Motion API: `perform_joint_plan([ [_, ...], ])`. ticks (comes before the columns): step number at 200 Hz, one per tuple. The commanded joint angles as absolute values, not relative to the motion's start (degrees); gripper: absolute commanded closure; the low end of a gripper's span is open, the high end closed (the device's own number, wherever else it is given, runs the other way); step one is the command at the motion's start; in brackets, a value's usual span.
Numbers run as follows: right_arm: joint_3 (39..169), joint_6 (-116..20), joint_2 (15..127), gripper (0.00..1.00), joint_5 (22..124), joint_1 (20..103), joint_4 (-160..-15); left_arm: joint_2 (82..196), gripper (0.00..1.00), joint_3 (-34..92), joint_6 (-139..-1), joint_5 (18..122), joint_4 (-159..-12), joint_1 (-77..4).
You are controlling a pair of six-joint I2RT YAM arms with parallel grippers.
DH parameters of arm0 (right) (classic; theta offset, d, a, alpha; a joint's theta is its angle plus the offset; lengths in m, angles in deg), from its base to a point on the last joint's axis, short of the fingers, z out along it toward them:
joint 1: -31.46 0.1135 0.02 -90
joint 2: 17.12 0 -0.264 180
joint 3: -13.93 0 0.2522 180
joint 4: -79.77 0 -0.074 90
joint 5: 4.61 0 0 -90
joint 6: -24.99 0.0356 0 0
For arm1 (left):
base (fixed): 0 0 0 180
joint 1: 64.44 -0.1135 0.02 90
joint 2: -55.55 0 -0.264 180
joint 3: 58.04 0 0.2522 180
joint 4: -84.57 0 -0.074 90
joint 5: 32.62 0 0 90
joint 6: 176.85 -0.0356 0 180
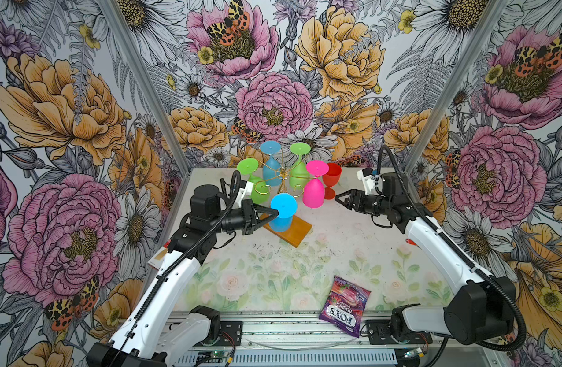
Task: Take the wine glass off the wine glass rack
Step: Pick up the wine glass from the wine glass rack, then place the wine glass at the top-right of the table.
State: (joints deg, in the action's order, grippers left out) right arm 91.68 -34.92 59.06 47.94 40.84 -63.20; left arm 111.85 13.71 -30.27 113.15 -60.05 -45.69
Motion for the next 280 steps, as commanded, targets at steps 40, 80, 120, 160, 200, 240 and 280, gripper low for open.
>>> perform_joint_plan([
  [40,90.19,-31.14,56.17,0.35,44.83,38.43,-63.35,109.35,1.00,17.52,-55.84,107.32,-53.63,-26.06],
  [80,91.54,-33.75,55.45,0.36,50.24,38.04,-50.95,109.43,1.00,19.70,-73.03,92.67,-48.83,-17.13],
  [120,93.21,-37.26,53.12,0.35,50.37,38.05,-40.89,110.30,1.00,17.59,-86.91,83.78,-48.83,-12.14],
  [160,94.68,-38.61,52.60,0.35,48.00,38.05,-35.72,110.30,1.00,14.16,-103.36,68.95,-48.80,0.19],
  [200,101.57,-40.17,53.80,0.35,46.17,38.14,-27.74,111.60,1.00,11.16,-114.85,54.38,-48.80,9.27],
  [240,107.17,-37.21,55.29,0.36,41.59,40.37,-26.68,114.53,1.00,8.78,-125.73,41.16,-48.87,14.07],
  [280,108.50,-37.67,56.55,0.41,42.89,42.51,-23.83,115.72,1.00,5.73,-133.31,31.50,-50.91,15.64],
])
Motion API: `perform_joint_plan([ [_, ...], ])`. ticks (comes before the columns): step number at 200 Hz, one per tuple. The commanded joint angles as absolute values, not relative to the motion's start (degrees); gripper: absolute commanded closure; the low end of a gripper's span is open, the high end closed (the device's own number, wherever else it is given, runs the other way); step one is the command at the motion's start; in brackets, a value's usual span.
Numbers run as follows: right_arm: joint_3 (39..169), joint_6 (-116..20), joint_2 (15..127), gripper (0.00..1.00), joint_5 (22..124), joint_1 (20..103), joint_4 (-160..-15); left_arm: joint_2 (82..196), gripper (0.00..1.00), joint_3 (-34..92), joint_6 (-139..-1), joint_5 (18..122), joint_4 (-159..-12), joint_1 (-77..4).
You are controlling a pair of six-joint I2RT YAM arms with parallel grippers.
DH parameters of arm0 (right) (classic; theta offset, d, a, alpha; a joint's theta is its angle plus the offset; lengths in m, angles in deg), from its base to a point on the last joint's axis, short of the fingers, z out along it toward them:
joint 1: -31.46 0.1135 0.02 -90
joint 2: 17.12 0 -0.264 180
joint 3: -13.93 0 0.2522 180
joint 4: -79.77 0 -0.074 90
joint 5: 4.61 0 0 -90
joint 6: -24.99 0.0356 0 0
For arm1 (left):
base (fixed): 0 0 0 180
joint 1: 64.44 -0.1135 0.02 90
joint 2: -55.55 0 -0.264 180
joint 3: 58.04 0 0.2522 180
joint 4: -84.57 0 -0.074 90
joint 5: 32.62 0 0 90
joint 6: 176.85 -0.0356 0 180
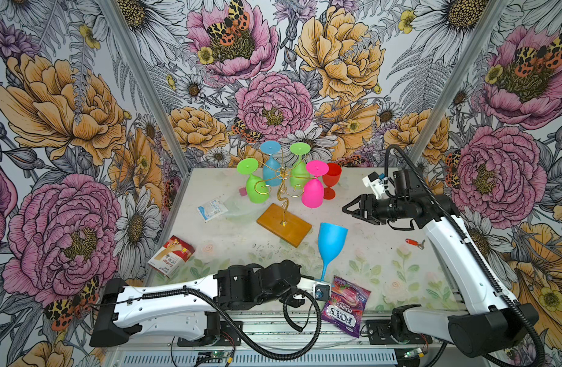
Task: Take the wine glass off the wine glass rack
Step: Place the wine glass at the top-right of the table.
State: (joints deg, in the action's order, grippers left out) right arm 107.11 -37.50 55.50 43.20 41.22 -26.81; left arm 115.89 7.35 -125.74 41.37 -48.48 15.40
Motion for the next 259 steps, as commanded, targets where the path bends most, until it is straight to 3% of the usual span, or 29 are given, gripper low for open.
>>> perform_joint_plan([
  [1,108.48,-37.63,56.59,0.41,42.92,42.56,-23.77,115.69,1.00,5.64,-133.50,31.39,-50.95,15.68],
  [61,107.62,-41.45,58.81,0.43,43.25,45.42,-20.21,116.26,1.00,-1.83,-147.60,16.50,-62.16,16.47],
  [125,107.39,-42.03,60.76,0.47,41.44,47.39,-20.35,118.59,1.00,-7.67,-158.84,9.77,-72.27,16.51],
  [210,106.09,-42.91,62.50,0.62,41.18,48.51,-20.52,120.06,1.00,-12.25,-169.39,4.75,-84.57,15.77],
  [259,105.52,-43.63,62.52,0.78,42.22,48.64,-20.46,120.39,1.00,-13.37,-170.70,4.65,-85.72,15.28],
])
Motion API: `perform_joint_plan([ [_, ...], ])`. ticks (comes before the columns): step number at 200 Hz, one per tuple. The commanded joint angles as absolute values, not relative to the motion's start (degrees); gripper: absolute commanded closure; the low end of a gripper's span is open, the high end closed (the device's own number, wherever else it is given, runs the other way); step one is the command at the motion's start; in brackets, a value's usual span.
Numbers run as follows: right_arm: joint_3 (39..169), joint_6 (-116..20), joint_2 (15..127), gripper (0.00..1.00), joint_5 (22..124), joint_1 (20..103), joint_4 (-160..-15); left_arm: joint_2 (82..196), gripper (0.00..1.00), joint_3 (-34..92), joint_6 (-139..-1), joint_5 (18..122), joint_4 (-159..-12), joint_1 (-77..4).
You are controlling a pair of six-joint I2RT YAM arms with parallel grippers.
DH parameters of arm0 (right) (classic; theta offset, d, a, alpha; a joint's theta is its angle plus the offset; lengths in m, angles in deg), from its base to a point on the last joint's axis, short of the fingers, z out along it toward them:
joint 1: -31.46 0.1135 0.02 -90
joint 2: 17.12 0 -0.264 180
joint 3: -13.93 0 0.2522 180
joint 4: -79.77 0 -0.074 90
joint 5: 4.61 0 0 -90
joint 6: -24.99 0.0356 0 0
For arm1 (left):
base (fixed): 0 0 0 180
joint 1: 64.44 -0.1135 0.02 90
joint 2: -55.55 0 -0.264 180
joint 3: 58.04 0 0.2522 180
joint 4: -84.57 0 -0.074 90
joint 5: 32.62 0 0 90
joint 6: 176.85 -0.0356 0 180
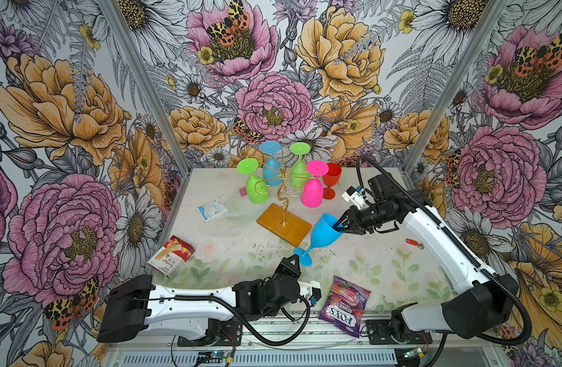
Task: Take the wine glass off the wine glass rack
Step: Place the wine glass at the top-right of the table.
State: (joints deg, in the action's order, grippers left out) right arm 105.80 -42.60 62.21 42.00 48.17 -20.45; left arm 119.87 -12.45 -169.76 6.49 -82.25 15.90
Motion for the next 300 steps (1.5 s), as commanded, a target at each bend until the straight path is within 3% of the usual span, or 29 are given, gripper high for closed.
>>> perform_joint_plan([
  [1,105.49,-43.64,62.56,0.78,42.23,48.62,-20.46,120.41,1.00,-13.40,-170.70,4.65,-85.72,15.28],
  [85,105.70,-44.78,63.21,0.99,45.28,48.64,-20.64,120.94,1.00,-14.18,-169.25,4.96,-85.63,15.24],
  [106,106.18,-44.93,63.13,1.00,46.32,48.62,-20.68,120.94,0.95,-14.40,-168.41,5.00,-85.70,15.21],
  [154,107.82,-45.45,63.12,1.00,50.75,47.74,-20.79,119.37,0.79,-14.93,-163.26,6.71,-83.66,15.47],
  [179,109.48,-45.82,63.29,1.00,53.18,47.05,-21.20,117.90,0.53,-14.41,-159.01,8.36,-80.98,15.95],
  [225,111.85,-47.49,64.18,1.00,61.79,46.00,-21.69,114.59,0.24,-12.35,-145.01,13.23,-72.40,16.44],
  [272,113.02,-49.07,64.79,1.00,74.97,43.98,-21.95,105.52,0.16,-10.76,-125.92,20.36,-67.20,14.91],
  [300,114.87,-50.15,66.28,1.00,83.45,42.72,-21.96,100.43,0.14,-8.45,-114.44,22.07,-62.88,8.90],
])
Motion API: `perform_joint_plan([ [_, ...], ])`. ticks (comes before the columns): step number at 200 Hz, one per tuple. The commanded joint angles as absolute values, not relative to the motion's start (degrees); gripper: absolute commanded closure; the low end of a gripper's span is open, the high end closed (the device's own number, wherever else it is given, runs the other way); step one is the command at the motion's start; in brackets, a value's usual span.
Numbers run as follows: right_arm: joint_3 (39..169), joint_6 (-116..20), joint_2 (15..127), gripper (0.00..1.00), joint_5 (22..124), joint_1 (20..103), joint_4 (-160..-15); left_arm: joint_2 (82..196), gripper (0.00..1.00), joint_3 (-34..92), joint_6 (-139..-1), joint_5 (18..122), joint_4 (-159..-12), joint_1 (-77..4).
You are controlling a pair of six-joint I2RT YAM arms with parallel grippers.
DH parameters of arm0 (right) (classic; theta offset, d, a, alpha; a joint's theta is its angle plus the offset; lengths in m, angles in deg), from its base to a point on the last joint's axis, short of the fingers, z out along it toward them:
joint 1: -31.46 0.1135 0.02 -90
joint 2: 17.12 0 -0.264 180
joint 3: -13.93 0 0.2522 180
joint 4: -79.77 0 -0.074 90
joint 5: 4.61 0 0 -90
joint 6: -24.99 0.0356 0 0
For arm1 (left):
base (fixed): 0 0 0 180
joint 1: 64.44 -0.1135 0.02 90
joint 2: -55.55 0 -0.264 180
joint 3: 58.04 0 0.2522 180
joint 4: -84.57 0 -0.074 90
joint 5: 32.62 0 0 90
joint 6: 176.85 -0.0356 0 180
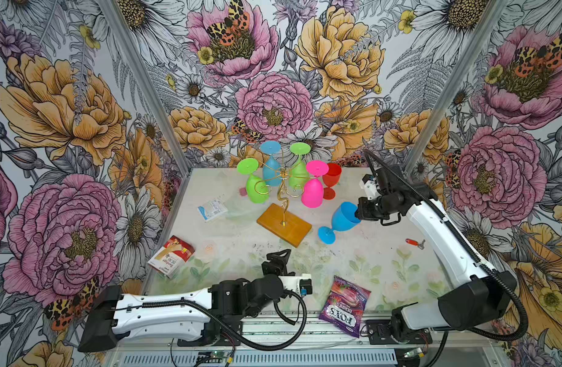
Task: Take the wine glass off the wine glass rack
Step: Place the wine glass at the top-right of the table.
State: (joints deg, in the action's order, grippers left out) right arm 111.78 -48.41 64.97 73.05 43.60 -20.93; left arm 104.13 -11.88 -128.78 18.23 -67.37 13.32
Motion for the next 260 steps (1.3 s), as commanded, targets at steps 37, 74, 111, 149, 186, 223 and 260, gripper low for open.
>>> perform_joint_plan([
  [37,118.87,-51.62,71.23,1.00,93.84,41.60,-21.91,96.58,0.08,-4.91,-104.49,29.98,-56.94,0.29],
  [74,125.31,-52.88,78.74,1.00,97.06,39.77,-21.95,93.04,0.07,-3.09,-95.90,38.51,-52.68,-8.12],
  [111,135.30,-54.07,87.93,1.00,98.23,38.28,-21.87,92.52,0.06,-2.06,-90.10,47.42,-49.96,-16.81],
  [149,144.57,-54.38,96.38,1.00,99.02,37.34,-21.78,93.54,0.07,-1.49,-86.78,52.10,-49.25,-24.65],
  [186,153.54,-54.53,102.93,1.00,97.64,36.73,-21.45,93.11,0.06,-1.48,-84.83,57.95,-49.92,-32.89],
  [223,161.17,-54.73,108.18,1.00,95.23,35.94,-21.21,92.68,0.05,-1.56,-83.90,62.43,-51.75,-38.81],
  [260,165.91,-54.89,111.99,1.00,94.11,35.28,-21.16,91.09,0.05,-2.51,-83.26,64.99,-53.01,-42.10],
])
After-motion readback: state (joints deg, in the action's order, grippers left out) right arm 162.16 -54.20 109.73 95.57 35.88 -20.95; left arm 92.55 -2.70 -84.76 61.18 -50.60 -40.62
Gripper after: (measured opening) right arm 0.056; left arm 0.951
